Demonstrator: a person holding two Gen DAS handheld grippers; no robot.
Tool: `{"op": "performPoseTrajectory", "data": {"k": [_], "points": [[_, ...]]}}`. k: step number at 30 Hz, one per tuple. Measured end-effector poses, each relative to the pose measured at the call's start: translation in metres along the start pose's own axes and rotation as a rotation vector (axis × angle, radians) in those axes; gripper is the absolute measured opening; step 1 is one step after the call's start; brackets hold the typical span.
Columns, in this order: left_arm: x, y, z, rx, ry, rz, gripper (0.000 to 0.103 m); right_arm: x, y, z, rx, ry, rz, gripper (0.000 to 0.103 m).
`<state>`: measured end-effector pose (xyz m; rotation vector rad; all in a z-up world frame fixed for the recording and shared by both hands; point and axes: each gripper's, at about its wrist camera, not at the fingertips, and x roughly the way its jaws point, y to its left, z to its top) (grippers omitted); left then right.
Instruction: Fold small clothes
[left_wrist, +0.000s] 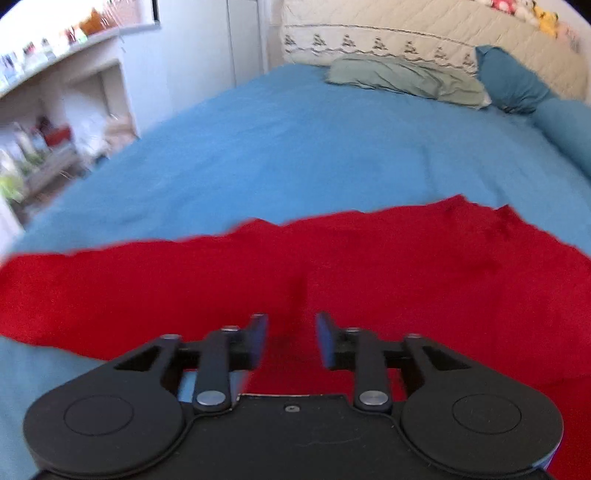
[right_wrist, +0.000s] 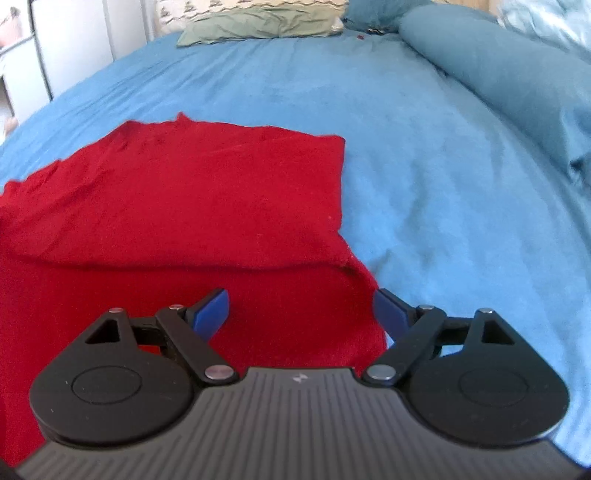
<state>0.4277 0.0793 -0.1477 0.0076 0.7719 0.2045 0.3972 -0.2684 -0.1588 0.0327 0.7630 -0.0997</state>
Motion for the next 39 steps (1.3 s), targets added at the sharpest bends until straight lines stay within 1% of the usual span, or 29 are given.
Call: {"op": "performPoseTrajectory", "data": {"k": [1, 3, 4, 5, 8, 11, 13, 14, 16, 18, 20, 22, 24, 26, 27, 30, 34, 35, 37, 39], "points": [[-0.01, 0.002, 0.001, 0.023, -0.026, 0.004, 0.054, -0.01, 0.008, 0.003, -0.018, -0.028, 0.037, 0.103], [-0.026, 0.001, 0.004, 0.063, -0.078, -0.037, 0.078, -0.019, 0.027, 0.012, -0.07, -0.084, 0.09, 0.103], [-0.028, -0.003, 0.007, 0.081, -0.086, -0.073, 0.082, -0.018, 0.037, 0.017, -0.09, -0.106, 0.094, 0.103], [-0.027, -0.008, 0.009, 0.091, -0.078, -0.105, 0.09, -0.013, 0.045, 0.023, -0.099, -0.121, 0.094, 0.103], [-0.013, -0.029, 0.008, 0.11, -0.049, -0.179, 0.091, 0.014, 0.061, 0.037, -0.092, -0.101, 0.069, 0.103], [0.006, -0.05, 0.0, 0.159, -0.025, -0.188, 0.091, 0.041, 0.059, 0.038, -0.088, -0.067, 0.01, 0.103], [0.019, -0.061, -0.003, 0.174, 0.021, -0.193, 0.091, 0.06, 0.047, 0.034, -0.063, -0.005, -0.028, 0.103], [0.028, -0.062, -0.006, 0.167, 0.057, -0.194, 0.091, 0.065, 0.04, 0.032, -0.041, 0.014, -0.032, 0.103], [0.041, -0.064, -0.009, 0.146, 0.132, -0.191, 0.092, 0.067, 0.02, 0.027, 0.024, 0.02, 0.012, 0.103], [0.041, -0.061, -0.01, 0.137, 0.115, -0.2, 0.094, 0.066, 0.008, 0.025, 0.064, 0.026, 0.011, 0.103], [0.041, -0.063, -0.009, 0.142, 0.124, -0.201, 0.094, 0.066, 0.001, 0.021, 0.098, 0.025, 0.031, 0.103], [0.04, -0.061, -0.006, 0.143, 0.129, -0.209, 0.094, 0.066, 0.004, 0.022, 0.084, 0.03, 0.031, 0.103], [0.036, -0.057, -0.003, 0.134, 0.13, -0.213, 0.094, 0.067, 0.006, 0.029, 0.071, 0.055, 0.028, 0.103], [0.024, -0.052, 0.002, 0.12, 0.115, -0.211, 0.094, 0.057, 0.005, 0.036, 0.078, 0.06, 0.038, 0.103], [0.016, -0.047, 0.007, 0.107, 0.102, -0.213, 0.094, 0.048, 0.006, 0.04, 0.076, 0.047, 0.039, 0.103], [-0.018, -0.025, 0.021, 0.058, 0.063, -0.218, 0.094, 0.011, 0.017, 0.054, 0.023, 0.017, 0.046, 0.103], [-0.077, 0.019, 0.044, -0.024, 0.015, -0.208, 0.096, -0.053, 0.044, 0.076, -0.032, -0.016, 0.067, 0.103], [-0.092, 0.034, 0.048, -0.048, 0.001, -0.201, 0.102, -0.067, 0.052, 0.081, -0.034, -0.019, 0.079, 0.103], [-0.114, 0.06, 0.051, -0.08, -0.021, -0.182, 0.103, -0.09, 0.071, 0.09, -0.024, 0.004, 0.106, 0.103], [-0.122, 0.092, 0.05, -0.122, -0.005, -0.133, 0.103, -0.103, 0.091, 0.099, 0.0, 0.038, 0.135, 0.103]]}}
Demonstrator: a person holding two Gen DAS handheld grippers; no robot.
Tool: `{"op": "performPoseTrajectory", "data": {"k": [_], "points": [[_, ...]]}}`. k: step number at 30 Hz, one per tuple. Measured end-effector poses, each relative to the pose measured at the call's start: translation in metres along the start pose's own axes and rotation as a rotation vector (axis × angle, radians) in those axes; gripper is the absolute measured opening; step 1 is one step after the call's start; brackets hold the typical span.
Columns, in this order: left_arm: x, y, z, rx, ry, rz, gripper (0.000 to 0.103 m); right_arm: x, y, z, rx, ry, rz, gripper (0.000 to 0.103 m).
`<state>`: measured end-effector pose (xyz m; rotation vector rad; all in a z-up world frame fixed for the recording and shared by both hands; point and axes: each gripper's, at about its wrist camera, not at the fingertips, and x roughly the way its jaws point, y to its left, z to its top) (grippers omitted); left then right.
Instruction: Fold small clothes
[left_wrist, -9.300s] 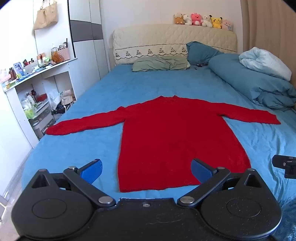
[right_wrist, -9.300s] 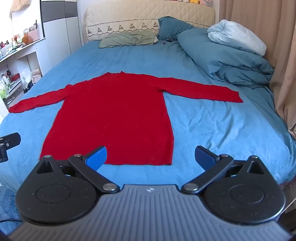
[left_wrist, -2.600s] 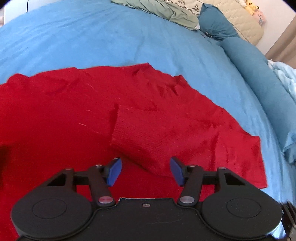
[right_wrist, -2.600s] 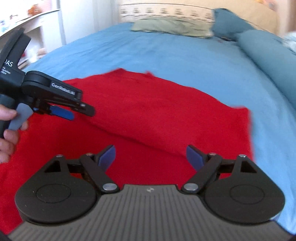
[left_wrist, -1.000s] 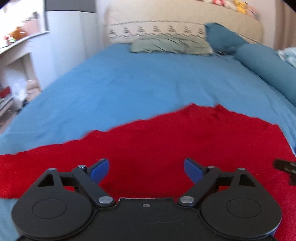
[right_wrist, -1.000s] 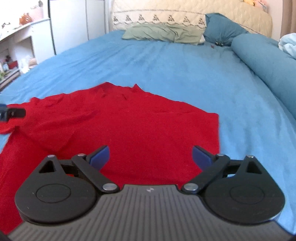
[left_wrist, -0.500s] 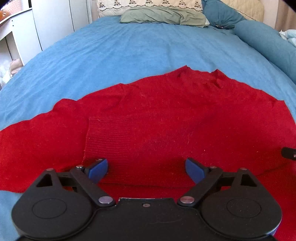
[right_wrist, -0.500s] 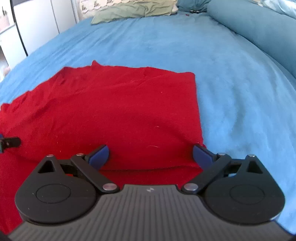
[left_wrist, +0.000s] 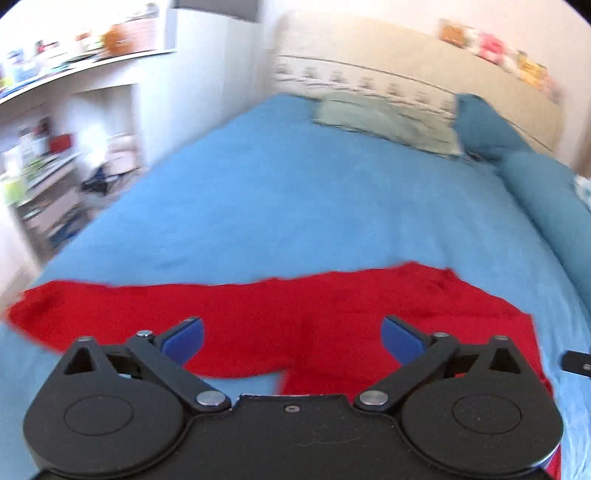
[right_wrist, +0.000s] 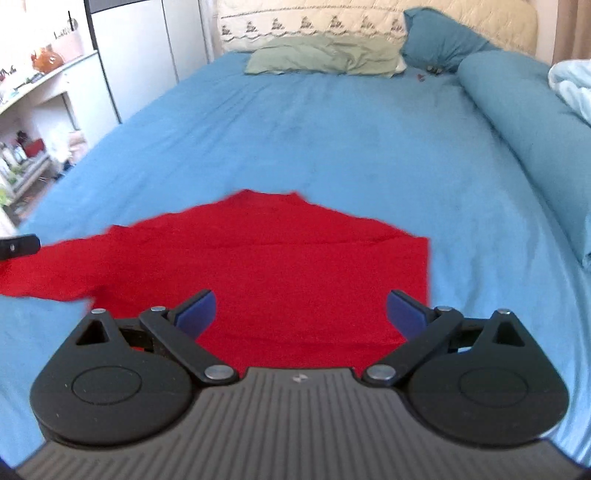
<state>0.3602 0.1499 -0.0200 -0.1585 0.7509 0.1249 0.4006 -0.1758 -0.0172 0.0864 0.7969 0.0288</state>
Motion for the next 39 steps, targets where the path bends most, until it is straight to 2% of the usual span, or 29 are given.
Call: {"op": "performPoseTrajectory", "data": {"k": [6, 11, 13, 14, 15, 17, 18, 20, 22, 26, 28, 30, 32, 35, 39], "points": [[-0.017, 0.112, -0.004, -0.17, 0.051, 0.119, 0.103, -0.018, 0.08, 0.014, 0.032, -0.005, 0.008, 0.103], [0.003, 0.199, -0.016, -0.279, 0.053, 0.166, 0.101, 0.005, 0.143, 0.005, 0.087, -0.012, 0.02, 0.103], [0.021, 0.231, -0.022, -0.317, 0.052, 0.169, 0.094, 0.019, 0.167, -0.007, 0.099, -0.011, 0.03, 0.103], [0.035, 0.246, -0.027, -0.338, 0.061, 0.167, 0.087, 0.027, 0.176, -0.012, 0.102, -0.011, 0.032, 0.103], [0.046, 0.258, -0.028, -0.359, 0.072, 0.165, 0.071, 0.035, 0.186, -0.017, 0.103, -0.01, 0.037, 0.103], [0.066, 0.283, -0.034, -0.401, 0.088, 0.164, 0.053, 0.053, 0.203, -0.028, 0.106, 0.006, 0.054, 0.103], [0.078, 0.293, -0.038, -0.42, 0.099, 0.164, 0.053, 0.061, 0.207, -0.033, 0.106, 0.018, 0.063, 0.103], [0.095, 0.306, -0.043, -0.45, 0.101, 0.168, 0.051, 0.076, 0.216, -0.041, 0.099, 0.034, 0.075, 0.103], [0.101, 0.312, -0.045, -0.464, 0.057, 0.164, 0.051, 0.086, 0.221, -0.045, 0.083, 0.034, 0.08, 0.103], [0.109, 0.309, -0.037, -0.44, 0.01, 0.176, 0.051, 0.1, 0.223, -0.05, 0.059, 0.024, 0.089, 0.103], [0.113, 0.309, -0.035, -0.435, -0.009, 0.196, 0.041, 0.108, 0.221, -0.053, 0.062, 0.02, 0.09, 0.103], [0.116, 0.31, -0.035, -0.426, -0.021, 0.227, 0.016, 0.116, 0.216, -0.055, 0.07, 0.012, 0.086, 0.103], [0.118, 0.31, -0.036, -0.422, -0.038, 0.236, 0.012, 0.123, 0.211, -0.056, 0.082, 0.004, 0.086, 0.103], [0.114, 0.299, -0.034, -0.364, -0.062, 0.276, 0.008, 0.129, 0.201, -0.058, 0.096, -0.011, 0.09, 0.103], [0.091, 0.269, -0.014, -0.3, -0.155, 0.283, 0.007, 0.126, 0.183, -0.055, 0.112, -0.033, 0.093, 0.103]]}}
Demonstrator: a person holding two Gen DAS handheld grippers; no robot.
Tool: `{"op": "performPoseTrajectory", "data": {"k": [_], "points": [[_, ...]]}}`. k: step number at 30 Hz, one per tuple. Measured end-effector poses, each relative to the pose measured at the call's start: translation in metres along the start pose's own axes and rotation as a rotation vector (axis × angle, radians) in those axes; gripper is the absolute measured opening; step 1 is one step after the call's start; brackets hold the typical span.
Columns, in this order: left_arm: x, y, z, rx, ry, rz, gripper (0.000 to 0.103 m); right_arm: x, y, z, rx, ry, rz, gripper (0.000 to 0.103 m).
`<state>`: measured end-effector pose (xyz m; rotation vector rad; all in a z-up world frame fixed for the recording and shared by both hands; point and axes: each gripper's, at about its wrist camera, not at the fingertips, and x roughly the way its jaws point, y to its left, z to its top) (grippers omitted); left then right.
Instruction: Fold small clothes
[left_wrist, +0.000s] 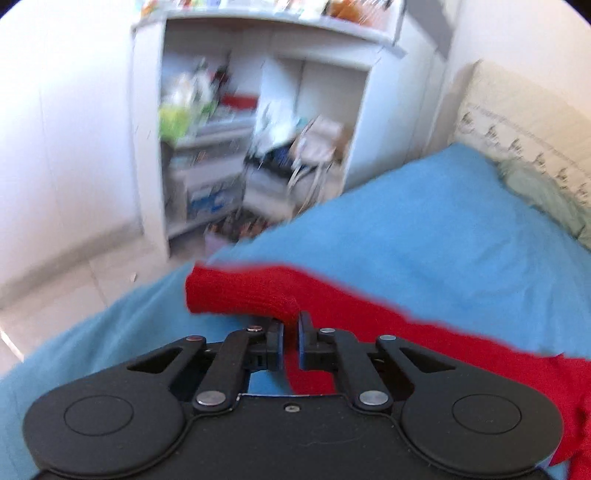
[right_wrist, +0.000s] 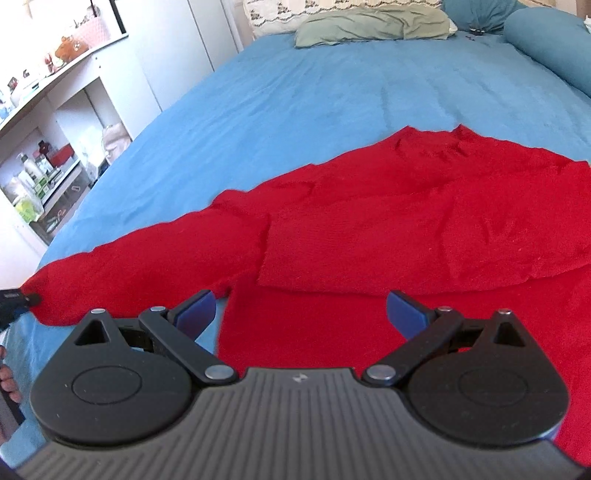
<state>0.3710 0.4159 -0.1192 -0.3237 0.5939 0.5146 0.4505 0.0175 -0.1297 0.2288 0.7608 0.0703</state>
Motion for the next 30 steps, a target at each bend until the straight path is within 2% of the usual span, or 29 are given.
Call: {"op": "performPoseTrajectory", "data": {"k": [4, 8, 12, 14, 16, 21, 24, 27, 29, 30], "points": [[-0.045, -0.062, 0.024, 0.091, -0.125, -0.087, 0.007, -0.015, -0.029, 0.012, 0.032, -0.026, 0.003, 0.103], [-0.09, -0.154, 0.033, 0.185, -0.197, -0.243, 0.007, -0.038, -0.073, 0.03, 0.065, -0.065, -0.01, 0.103], [-0.129, -0.262, 0.008, 0.276, -0.181, -0.42, 0.007, -0.065, -0.133, 0.048, 0.087, -0.108, -0.045, 0.103], [-0.143, -0.317, -0.019, 0.337, -0.147, -0.506, 0.007, -0.077, -0.165, 0.054, 0.088, -0.119, -0.074, 0.103], [-0.149, -0.36, -0.052, 0.379, -0.097, -0.556, 0.007, -0.089, -0.198, 0.058, 0.094, -0.129, -0.098, 0.103], [-0.138, -0.436, -0.143, 0.477, 0.072, -0.597, 0.007, -0.104, -0.28, 0.046, 0.099, -0.117, -0.162, 0.103], [-0.127, -0.456, -0.187, 0.548, 0.137, -0.584, 0.007, -0.106, -0.313, 0.032, 0.12, -0.093, -0.188, 0.103], [-0.12, -0.464, -0.209, 0.613, 0.154, -0.567, 0.007, -0.105, -0.333, 0.016, 0.124, -0.066, -0.198, 0.103], [-0.116, -0.462, -0.212, 0.631, 0.164, -0.563, 0.009, -0.103, -0.338, 0.009, 0.12, -0.052, -0.195, 0.103], [-0.115, -0.46, -0.21, 0.631, 0.171, -0.57, 0.012, -0.103, -0.338, 0.007, 0.119, -0.048, -0.192, 0.103]]}}
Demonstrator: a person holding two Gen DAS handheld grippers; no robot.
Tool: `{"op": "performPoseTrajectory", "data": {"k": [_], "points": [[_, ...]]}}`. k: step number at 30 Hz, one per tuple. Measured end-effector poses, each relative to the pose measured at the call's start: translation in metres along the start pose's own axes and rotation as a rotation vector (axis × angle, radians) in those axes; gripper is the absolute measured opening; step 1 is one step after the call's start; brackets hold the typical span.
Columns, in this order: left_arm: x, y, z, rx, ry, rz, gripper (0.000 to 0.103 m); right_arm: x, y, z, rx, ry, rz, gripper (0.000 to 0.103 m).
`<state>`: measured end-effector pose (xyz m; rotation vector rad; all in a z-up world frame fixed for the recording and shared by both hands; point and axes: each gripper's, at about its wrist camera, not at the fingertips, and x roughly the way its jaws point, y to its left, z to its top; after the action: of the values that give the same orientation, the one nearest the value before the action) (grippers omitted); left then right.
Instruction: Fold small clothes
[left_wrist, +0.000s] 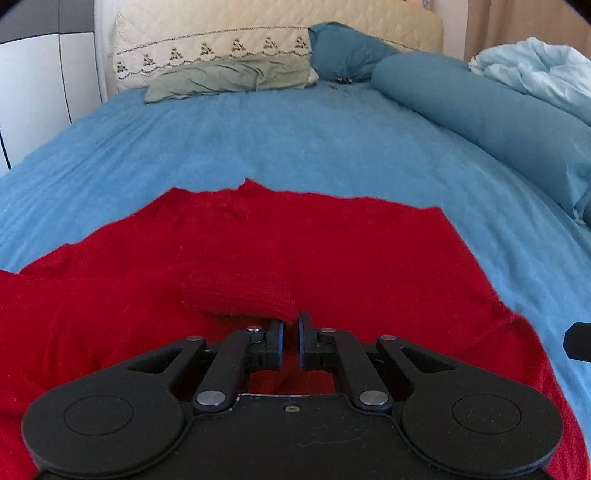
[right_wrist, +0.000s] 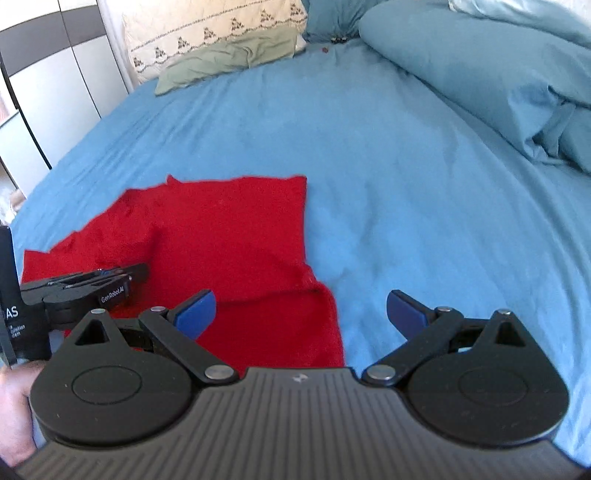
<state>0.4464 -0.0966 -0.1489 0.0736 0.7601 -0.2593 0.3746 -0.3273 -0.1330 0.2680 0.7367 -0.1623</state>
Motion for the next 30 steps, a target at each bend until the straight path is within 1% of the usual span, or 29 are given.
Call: {"op": "performPoseTrajectory", "data": {"k": [1, 2, 3, 5, 6, 8, 11, 13, 16, 18, 19, 20, 22, 23, 25, 27, 29, 30], "points": [[-0.003, 0.003, -0.002, -0.004, -0.002, -0.014, 0.021, 0.0, 0.001, 0.0, -0.002, 0.002, 0.004, 0.103], [-0.008, 0.008, -0.001, -0.01, -0.005, -0.032, 0.055, -0.001, 0.003, 0.002, -0.005, 0.001, 0.009, 0.103], [-0.012, 0.011, 0.002, -0.017, -0.008, -0.037, 0.082, 0.001, 0.006, 0.008, -0.008, -0.003, 0.014, 0.103], [-0.035, 0.013, -0.005, -0.023, -0.042, -0.012, 0.094, -0.003, 0.016, 0.016, -0.025, -0.016, 0.028, 0.103], [-0.047, 0.013, -0.007, -0.019, -0.049, -0.003, 0.095, -0.004, 0.024, 0.021, -0.042, -0.026, 0.037, 0.103], [-0.065, 0.027, -0.011, -0.023, -0.035, 0.036, 0.095, -0.006, 0.048, 0.031, -0.102, -0.042, 0.064, 0.103], [-0.089, 0.061, -0.02, -0.064, -0.025, 0.096, 0.095, 0.005, 0.094, 0.04, -0.234, -0.024, 0.094, 0.103], [-0.096, 0.084, -0.027, -0.079, -0.019, 0.135, 0.095, 0.023, 0.126, 0.039, -0.311, -0.01, 0.11, 0.103], [-0.097, 0.113, -0.038, -0.085, 0.0, 0.185, 0.094, 0.053, 0.165, 0.026, -0.385, -0.034, 0.146, 0.103], [-0.094, 0.129, -0.046, -0.088, 0.012, 0.211, 0.094, 0.076, 0.188, 0.018, -0.447, -0.037, 0.123, 0.102], [-0.093, 0.136, -0.048, -0.088, 0.016, 0.221, 0.094, 0.086, 0.199, 0.015, -0.481, -0.035, 0.1, 0.092], [-0.091, 0.143, -0.05, -0.089, 0.018, 0.232, 0.094, 0.095, 0.206, 0.01, -0.511, -0.029, 0.076, 0.087], [-0.091, 0.151, -0.053, -0.089, 0.021, 0.242, 0.094, 0.112, 0.215, 0.006, -0.549, -0.012, 0.045, 0.066], [-0.091, 0.154, -0.055, -0.087, 0.023, 0.246, 0.094, 0.118, 0.215, 0.005, -0.551, -0.007, 0.037, 0.062], [-0.092, 0.157, -0.055, -0.079, 0.024, 0.251, 0.094, 0.12, 0.211, 0.008, -0.521, -0.002, 0.018, 0.031], [-0.095, 0.159, -0.057, -0.073, 0.023, 0.252, 0.094, 0.116, 0.2, 0.021, -0.449, -0.011, 0.019, 0.026], [-0.094, 0.159, -0.057, -0.069, 0.024, 0.249, 0.094, 0.107, 0.184, 0.032, -0.372, -0.028, 0.023, 0.025], [-0.093, 0.16, -0.057, -0.067, 0.025, 0.246, 0.094, 0.101, 0.173, 0.038, -0.332, -0.039, 0.042, 0.025]]}}
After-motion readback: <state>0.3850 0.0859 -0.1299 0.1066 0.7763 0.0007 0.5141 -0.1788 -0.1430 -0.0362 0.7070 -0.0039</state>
